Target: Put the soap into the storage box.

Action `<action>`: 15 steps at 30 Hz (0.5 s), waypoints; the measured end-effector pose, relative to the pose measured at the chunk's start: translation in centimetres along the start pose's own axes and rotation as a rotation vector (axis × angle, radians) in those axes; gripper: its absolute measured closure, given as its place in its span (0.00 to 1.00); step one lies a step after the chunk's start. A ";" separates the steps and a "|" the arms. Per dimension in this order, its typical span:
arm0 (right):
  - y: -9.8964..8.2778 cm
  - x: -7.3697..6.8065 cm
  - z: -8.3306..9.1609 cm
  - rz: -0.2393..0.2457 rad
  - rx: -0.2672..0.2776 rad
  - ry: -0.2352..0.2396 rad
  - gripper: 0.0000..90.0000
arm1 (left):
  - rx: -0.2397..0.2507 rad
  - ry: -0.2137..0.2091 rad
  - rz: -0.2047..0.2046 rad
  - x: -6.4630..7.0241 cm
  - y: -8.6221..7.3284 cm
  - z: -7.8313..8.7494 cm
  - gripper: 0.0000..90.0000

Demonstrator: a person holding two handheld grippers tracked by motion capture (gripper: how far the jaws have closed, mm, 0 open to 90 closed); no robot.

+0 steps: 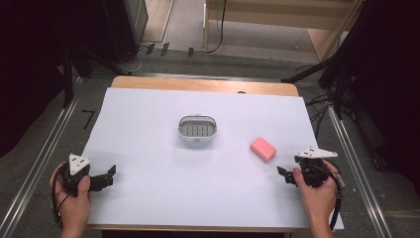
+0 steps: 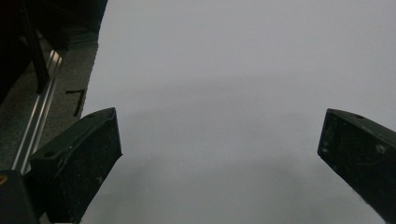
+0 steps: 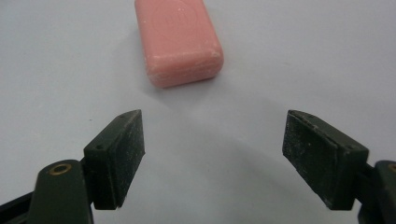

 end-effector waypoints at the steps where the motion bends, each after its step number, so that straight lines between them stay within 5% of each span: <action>1: 0.0 0.0 0.0 0.000 0.000 0.000 0.24 | 0.000 0.000 0.001 0.0 0.0 0.0 0.00; 8: 1.7 0.0 -0.6 0.048 -0.015 0.005 0.31 | -0.012 -0.003 -0.022 0.2 0.0 -0.2 0.00; 15: 2.5 -0.1 -1.0 0.061 -0.018 0.004 0.24 | -0.015 -0.005 -0.026 0.2 0.0 -0.2 0.00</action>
Point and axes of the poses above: each handheld gripper's, and its own axes: z roughly backward along the jaws, y roughly out of its top, x roughly to its right, the point moved 5 cm from there along -z, roughly forward along the jaws, and after that the axes turned 1 degree about y, right-handed, at the moved point
